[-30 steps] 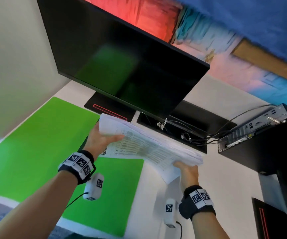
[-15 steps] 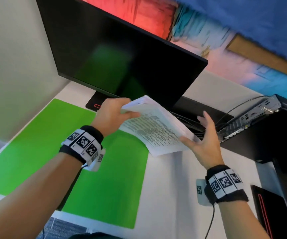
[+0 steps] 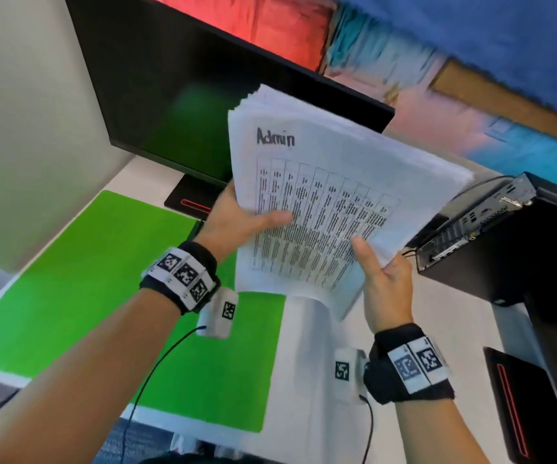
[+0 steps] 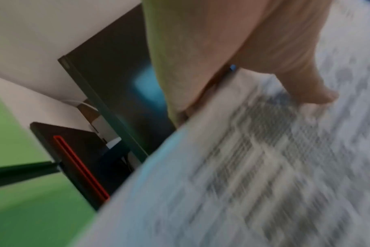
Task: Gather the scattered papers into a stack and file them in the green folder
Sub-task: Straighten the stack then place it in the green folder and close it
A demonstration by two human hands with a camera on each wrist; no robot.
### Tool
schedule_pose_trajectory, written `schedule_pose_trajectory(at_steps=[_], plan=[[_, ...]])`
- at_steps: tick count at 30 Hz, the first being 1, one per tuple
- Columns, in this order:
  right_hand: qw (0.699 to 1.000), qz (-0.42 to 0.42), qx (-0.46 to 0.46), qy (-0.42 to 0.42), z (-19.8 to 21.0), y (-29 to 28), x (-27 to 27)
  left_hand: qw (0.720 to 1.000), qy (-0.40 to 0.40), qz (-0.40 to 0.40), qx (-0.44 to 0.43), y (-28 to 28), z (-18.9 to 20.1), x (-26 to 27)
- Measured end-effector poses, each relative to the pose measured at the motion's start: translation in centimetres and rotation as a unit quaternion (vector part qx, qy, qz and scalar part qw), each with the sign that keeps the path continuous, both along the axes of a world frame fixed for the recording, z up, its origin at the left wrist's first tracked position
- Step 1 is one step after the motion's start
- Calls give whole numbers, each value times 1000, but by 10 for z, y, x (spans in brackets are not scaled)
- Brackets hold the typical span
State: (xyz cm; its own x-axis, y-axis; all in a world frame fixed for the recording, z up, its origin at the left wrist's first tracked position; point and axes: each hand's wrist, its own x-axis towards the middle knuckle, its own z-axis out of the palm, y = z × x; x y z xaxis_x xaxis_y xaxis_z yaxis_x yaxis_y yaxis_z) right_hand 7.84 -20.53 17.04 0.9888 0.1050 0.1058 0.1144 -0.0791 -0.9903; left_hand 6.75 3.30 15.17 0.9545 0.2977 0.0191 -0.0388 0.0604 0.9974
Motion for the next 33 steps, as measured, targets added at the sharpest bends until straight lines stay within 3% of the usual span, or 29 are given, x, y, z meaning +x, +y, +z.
schedule_pose_trajectory(at_steps=[3, 5, 9, 15, 20, 29, 33], plan=[[998, -19, 54, 28, -17, 5, -5, 996, -30, 74, -32, -31, -9, -12], [998, -20, 34, 58, -45, 4, -9, 992, -16, 119, -47, -39, -31, -21], [988, 29, -77, 130, -100, 5, -17, 977, 106, 164, 85, -47, -84, -39], [986, 23, -157, 46, -93, 15, -7, 949, 99, 86, 287, -4, -92, -56], [977, 8, -185, 102, -91, 40, -17, 916, 150, 45, 368, 59, -92, -72], [925, -19, -172, 338, -137, 87, -60, 788, 383, 149, 459, 214, -119, -144], [906, -33, -244, 343, -171, 99, -66, 729, 463, 169, 475, 239, -131, -168]])
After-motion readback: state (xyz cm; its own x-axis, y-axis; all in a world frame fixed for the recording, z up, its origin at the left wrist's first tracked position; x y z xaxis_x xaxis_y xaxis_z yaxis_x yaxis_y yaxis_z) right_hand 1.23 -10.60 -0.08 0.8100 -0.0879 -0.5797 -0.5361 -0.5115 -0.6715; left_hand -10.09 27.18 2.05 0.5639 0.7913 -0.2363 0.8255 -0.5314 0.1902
